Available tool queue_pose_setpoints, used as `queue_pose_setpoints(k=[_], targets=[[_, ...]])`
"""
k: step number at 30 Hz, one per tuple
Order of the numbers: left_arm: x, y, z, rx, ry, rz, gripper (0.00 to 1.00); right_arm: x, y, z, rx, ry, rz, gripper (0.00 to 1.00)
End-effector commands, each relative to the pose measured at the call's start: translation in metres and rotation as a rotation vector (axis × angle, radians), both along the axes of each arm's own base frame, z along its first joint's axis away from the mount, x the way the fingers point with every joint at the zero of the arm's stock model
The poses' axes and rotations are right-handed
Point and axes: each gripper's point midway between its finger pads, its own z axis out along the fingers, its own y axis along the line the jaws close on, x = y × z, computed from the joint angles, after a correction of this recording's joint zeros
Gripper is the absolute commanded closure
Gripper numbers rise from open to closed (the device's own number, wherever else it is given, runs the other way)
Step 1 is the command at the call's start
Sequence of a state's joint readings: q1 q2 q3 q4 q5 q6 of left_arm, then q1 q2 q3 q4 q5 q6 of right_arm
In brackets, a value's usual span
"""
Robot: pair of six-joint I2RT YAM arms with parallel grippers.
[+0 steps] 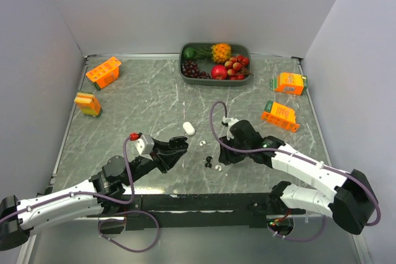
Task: Insert the wireless bluetooth earbuds into the charging case
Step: Pick up the earbud from the center of the board.
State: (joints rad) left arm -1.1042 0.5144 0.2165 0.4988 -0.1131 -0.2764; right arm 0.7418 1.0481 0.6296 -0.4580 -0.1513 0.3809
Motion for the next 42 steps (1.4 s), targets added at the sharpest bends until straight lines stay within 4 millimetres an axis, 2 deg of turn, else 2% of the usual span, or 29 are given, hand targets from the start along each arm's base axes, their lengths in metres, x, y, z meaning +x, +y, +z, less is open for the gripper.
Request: queue_pose_setpoints(k=[1, 14, 25, 29, 42], targets=[[0.002, 0.001, 0.000, -0.009, 0.009, 0.015, 0.99, -0.010, 0.001, -0.021, -0.023, 0.083, 0.007, 0.55], [0.001, 0.000, -0.003, 0.005, 0.012, 0.013, 0.99, -0.004, 0.001, -0.041, -0.092, 0.114, 0.003, 0.59], [0.002, 0.001, -0.005, 0.006, 0.015, 0.020, 0.99, 0.011, 0.007, -0.042, -0.110, 0.087, -0.005, 0.58], [0.002, 0.002, -0.006, 0.003, 0.019, 0.022, 0.99, 0.011, 0.009, -0.043, -0.108, 0.091, 0.006, 0.55], [0.001, 0.001, -0.009, 0.007, 0.026, 0.015, 0.99, 0.005, 0.007, -0.050, -0.123, 0.108, 0.018, 0.54]])
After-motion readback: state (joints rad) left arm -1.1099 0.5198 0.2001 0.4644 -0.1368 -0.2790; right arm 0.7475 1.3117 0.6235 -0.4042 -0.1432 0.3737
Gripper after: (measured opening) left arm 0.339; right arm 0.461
